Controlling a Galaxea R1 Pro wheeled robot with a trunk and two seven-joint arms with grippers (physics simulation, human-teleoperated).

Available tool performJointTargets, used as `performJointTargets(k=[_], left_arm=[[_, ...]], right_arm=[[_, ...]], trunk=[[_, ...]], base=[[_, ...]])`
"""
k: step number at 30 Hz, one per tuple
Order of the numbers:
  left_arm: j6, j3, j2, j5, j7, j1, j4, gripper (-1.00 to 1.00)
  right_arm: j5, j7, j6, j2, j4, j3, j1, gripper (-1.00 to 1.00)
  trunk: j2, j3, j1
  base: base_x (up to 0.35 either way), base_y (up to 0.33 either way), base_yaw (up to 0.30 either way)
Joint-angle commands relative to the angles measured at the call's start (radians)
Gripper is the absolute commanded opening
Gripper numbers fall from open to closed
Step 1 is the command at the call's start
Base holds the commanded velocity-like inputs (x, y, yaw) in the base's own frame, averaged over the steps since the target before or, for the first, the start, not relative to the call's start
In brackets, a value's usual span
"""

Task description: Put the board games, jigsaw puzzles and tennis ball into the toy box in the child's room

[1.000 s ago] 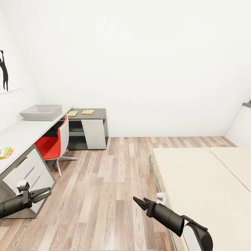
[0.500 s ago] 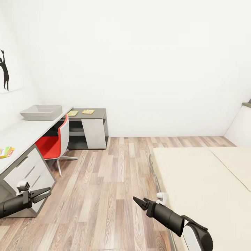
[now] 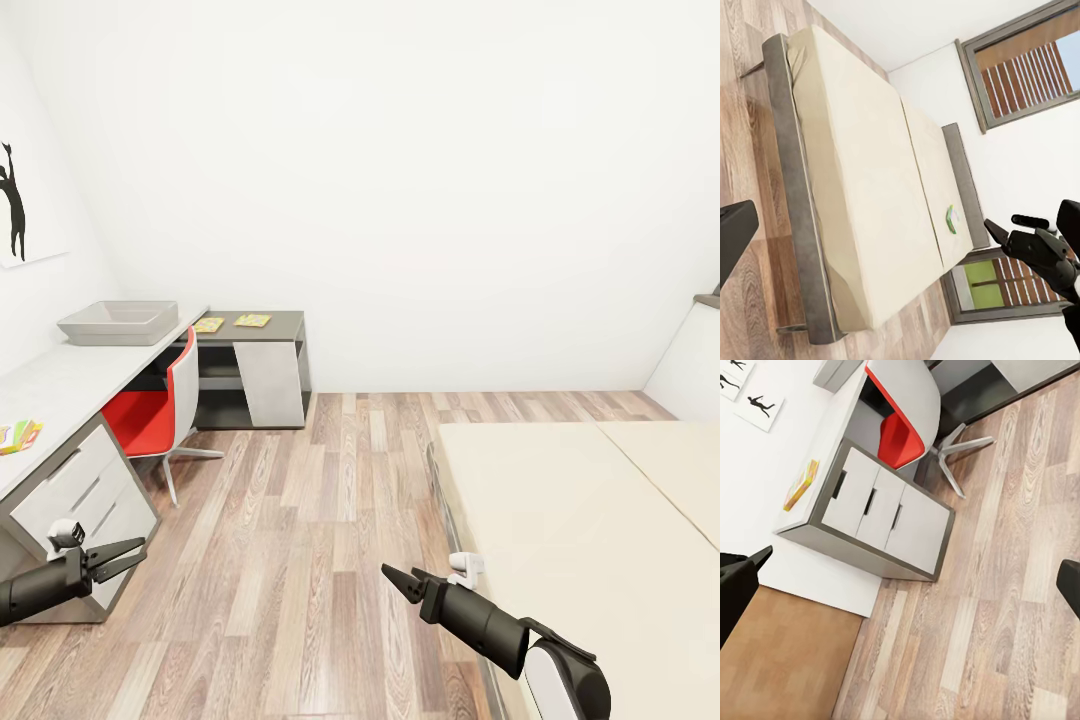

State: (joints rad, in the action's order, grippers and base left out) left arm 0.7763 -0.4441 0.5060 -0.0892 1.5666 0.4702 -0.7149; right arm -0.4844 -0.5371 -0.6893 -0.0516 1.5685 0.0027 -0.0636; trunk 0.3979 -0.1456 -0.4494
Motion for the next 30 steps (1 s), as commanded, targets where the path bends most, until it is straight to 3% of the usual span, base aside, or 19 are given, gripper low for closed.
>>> performJointTargets(k=[1, 18, 30], left_arm=[[0.011, 0.000, 0.000, 0.001, 0.004, 0.001, 0.000, 1.00], [0.011, 0.001, 0.000, 0.001, 0.004, 0.001, 0.000, 1.00], [0.011, 0.001, 0.000, 0.000, 0.004, 0.001, 0.000, 1.00]], right_arm=[[-0.005, 0.000, -0.007, -0.001, 0.001, -0.001, -0.001, 1.00], [-0.005, 0.000, -0.007, -0.001, 0.001, -0.001, -0.001, 1.00], [-0.005, 0.000, -0.007, -0.001, 0.001, -0.001, -0.001, 1.00]], trunk=[[0.002, -0.002, -0.001], [0.002, -0.002, -0.001], [0.002, -0.002, -0.001]], base=[[0.000, 0.000, 0.000], [0.000, -0.004, 0.000], [0.000, -0.158, 0.000]])
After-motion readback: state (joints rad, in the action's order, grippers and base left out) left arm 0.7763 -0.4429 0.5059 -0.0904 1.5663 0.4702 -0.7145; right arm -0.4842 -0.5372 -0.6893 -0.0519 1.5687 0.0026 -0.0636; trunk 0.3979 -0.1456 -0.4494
